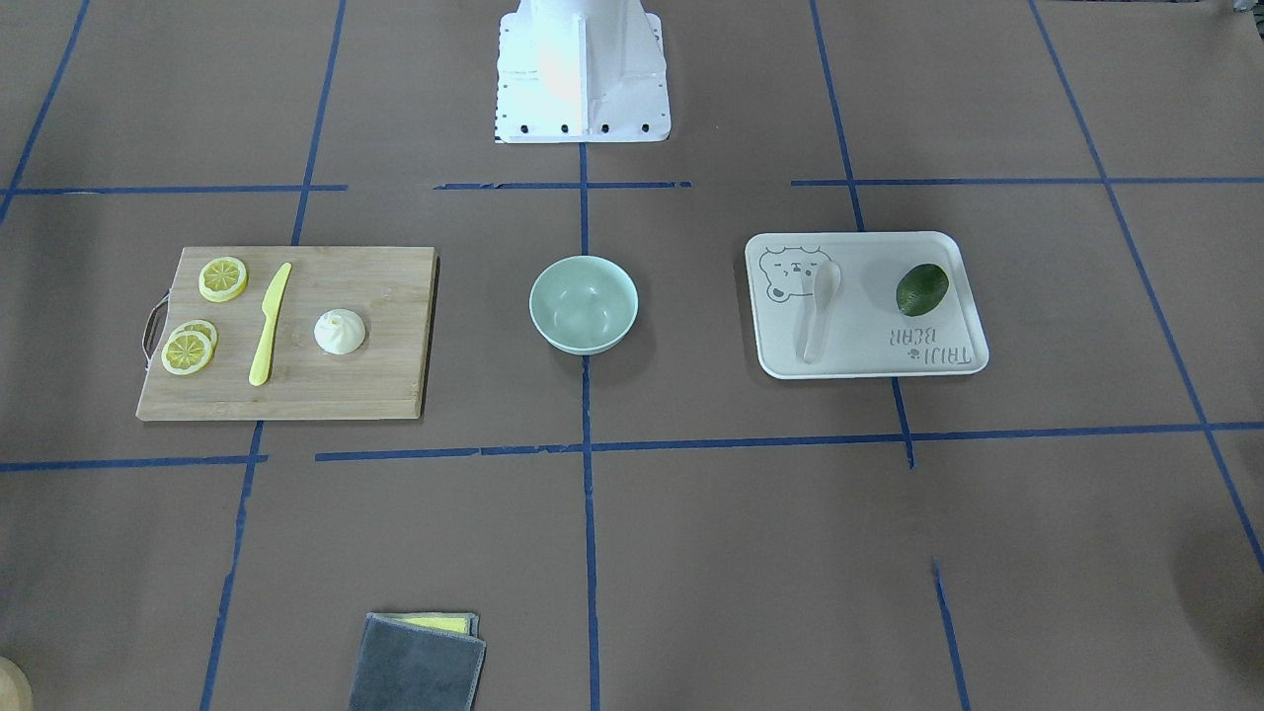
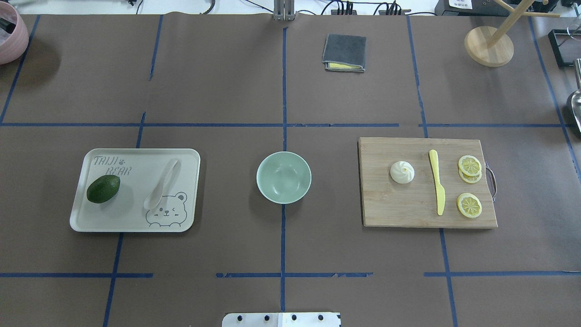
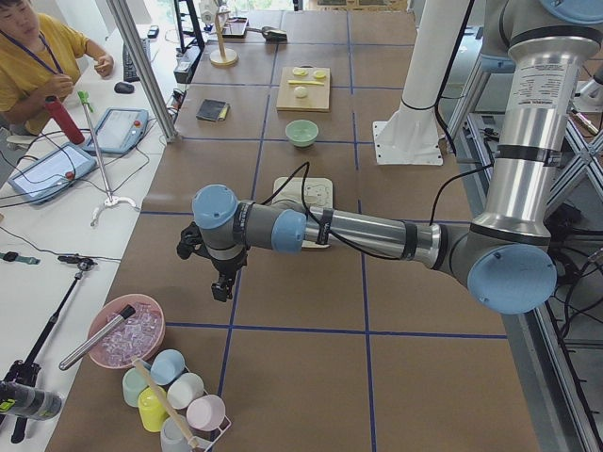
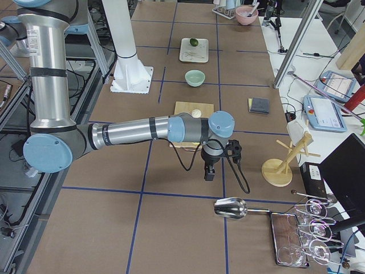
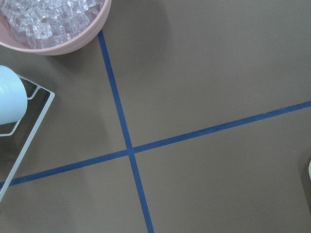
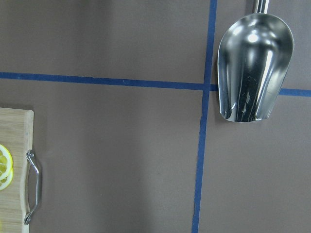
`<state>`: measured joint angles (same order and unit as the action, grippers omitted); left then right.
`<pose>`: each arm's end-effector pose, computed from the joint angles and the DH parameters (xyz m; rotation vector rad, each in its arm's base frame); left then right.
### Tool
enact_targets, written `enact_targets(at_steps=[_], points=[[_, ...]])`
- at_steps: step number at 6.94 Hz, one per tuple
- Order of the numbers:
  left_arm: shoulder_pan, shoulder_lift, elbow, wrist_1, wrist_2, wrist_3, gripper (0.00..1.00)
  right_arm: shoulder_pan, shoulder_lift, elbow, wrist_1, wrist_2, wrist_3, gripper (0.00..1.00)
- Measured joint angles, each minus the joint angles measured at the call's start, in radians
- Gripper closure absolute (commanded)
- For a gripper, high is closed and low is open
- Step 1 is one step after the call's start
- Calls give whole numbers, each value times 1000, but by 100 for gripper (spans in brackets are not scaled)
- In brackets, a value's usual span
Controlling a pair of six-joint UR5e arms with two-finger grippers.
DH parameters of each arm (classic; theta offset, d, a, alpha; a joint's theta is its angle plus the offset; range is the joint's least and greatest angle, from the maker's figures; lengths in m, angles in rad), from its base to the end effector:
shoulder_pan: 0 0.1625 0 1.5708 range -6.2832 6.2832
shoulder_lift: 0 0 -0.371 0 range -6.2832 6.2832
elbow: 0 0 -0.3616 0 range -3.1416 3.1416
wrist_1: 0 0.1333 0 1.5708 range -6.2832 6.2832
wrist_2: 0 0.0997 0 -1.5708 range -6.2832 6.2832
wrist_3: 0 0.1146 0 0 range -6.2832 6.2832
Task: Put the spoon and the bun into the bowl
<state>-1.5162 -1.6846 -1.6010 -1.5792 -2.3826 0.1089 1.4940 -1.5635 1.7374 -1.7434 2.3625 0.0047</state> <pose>-0.0222 -0.5125 0.5420 0.1662 0.8075 0.2160 0.0164 -0.4613 0.5513 -0.0310 -0.7913 -0.0688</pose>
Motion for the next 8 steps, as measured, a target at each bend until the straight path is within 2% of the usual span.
enact_targets(at_steps=[3,6,7,8], points=[[15,7,-1,-13,5,5,0,0,-3,45,-19,3,-2,0],[52,19,-11,-155,3,-22,0,0,-3,48,-17,3,0,0],[103,33,-30,-208,1,-34,0,0,-4,48,-16,3,0,0],[204,38,-54,-279,0,-95,0,-1,-8,49,-15,5,1,0]])
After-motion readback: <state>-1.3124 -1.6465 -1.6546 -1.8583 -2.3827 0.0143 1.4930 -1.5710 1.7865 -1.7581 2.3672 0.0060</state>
